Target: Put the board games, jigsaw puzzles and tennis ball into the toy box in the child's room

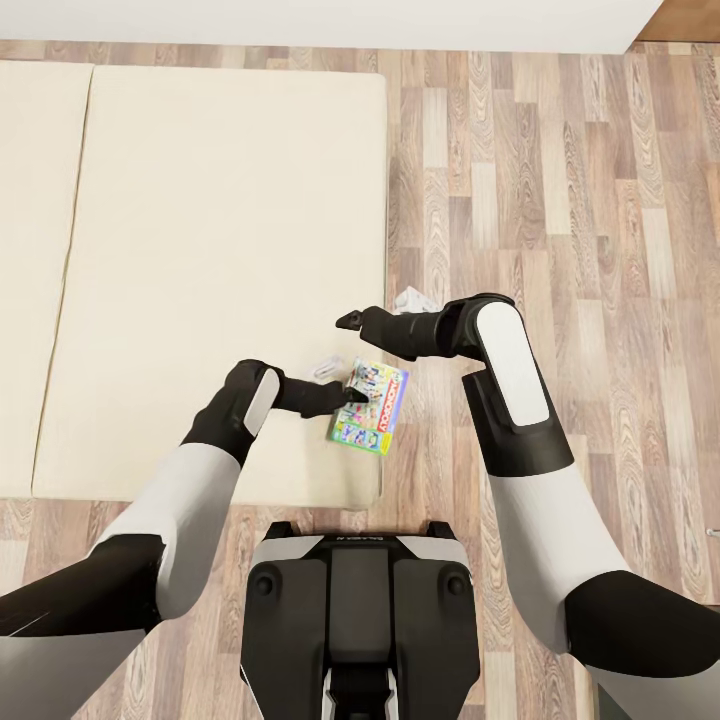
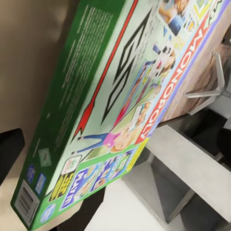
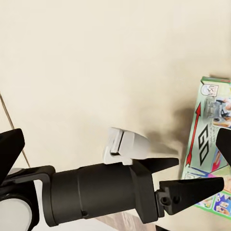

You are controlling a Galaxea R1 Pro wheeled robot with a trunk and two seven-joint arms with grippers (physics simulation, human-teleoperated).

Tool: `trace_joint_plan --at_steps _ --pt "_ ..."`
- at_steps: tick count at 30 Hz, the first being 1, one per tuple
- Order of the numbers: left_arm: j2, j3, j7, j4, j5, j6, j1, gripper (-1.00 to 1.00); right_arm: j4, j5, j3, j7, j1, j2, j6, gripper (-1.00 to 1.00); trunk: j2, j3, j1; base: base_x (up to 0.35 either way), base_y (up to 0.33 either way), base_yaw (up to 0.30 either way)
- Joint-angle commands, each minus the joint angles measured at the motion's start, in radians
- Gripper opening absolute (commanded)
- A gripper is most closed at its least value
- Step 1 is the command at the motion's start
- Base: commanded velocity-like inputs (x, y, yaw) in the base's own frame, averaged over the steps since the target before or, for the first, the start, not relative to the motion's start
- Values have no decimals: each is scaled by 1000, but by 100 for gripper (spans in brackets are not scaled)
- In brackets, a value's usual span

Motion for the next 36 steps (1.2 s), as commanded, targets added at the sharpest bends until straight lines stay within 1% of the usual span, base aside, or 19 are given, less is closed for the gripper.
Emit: trace_joint_plan --at_steps 1,10,16,26,36 --pt "-1 5 -2 0 -1 6 0 100 -1 -8 0 -10 -1 0 3 100 -2 -1 1 0 0 0" --pt "1 3 5 -1 -8 1 0 100 -1 -8 0 -10 -1 0 3 100 -2 -1 1 0 0 0" --pt "1 0 21 -1 -9 -3 0 100 -1 -8 0 -10 -1 0 3 100 -2 -1 1 0 0 0" --pt "3 3 114 -1 -8 -5 0 100 -1 -8 0 -10 -1 0 3 100 -2 -1 1 0 0 0" --pt "6 8 130 -10 -7 -5 0 100 -1 -8 0 -10 -1 0 2 100 -2 -1 1 0 0 0"
